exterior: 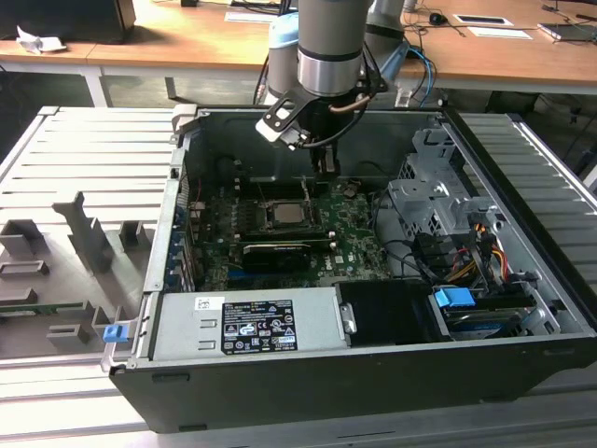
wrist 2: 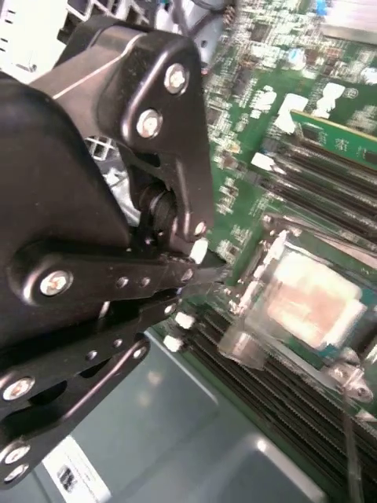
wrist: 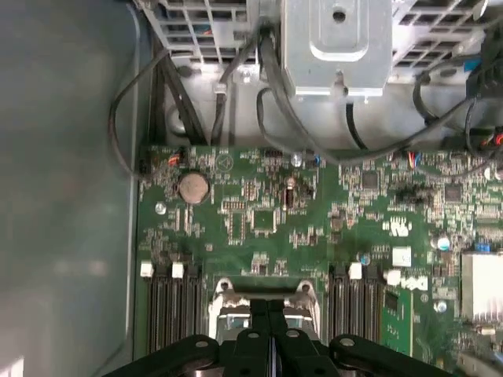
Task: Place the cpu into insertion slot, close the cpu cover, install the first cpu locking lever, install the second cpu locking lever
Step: 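Close the cpu cover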
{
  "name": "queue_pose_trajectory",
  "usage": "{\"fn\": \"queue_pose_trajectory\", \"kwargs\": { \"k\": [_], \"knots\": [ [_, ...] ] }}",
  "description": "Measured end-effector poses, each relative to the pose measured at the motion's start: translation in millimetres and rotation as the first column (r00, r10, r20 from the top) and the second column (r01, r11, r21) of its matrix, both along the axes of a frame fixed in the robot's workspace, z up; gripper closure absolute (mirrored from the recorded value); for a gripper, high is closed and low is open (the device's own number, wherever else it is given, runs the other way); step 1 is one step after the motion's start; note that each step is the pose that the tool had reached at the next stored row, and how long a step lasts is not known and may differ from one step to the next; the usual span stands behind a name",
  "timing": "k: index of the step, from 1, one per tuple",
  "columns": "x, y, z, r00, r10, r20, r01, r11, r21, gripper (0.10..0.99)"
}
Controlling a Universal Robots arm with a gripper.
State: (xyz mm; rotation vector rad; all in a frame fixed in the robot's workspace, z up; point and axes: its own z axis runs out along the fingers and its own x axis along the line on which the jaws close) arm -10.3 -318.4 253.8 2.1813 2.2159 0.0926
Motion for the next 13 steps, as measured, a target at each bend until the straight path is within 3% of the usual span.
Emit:
{"fn": "queue_pose_trajectory", "kwargs": {
  "k": [3,7,13],
  "knots": [
    [-9.5,0.0,-2.3,1.0000,0.000,0.0000,0.000,1.0000,0.000,0.980],
    [-18.7,0.0,-13.1,1.0000,0.002,-0.0002,-0.002,1.0000,0.000,0.980],
    [-28.3,0.0,-16.3,0.9994,0.033,-0.0010,-0.033,0.9994,0.002,0.980]
  ]
}}
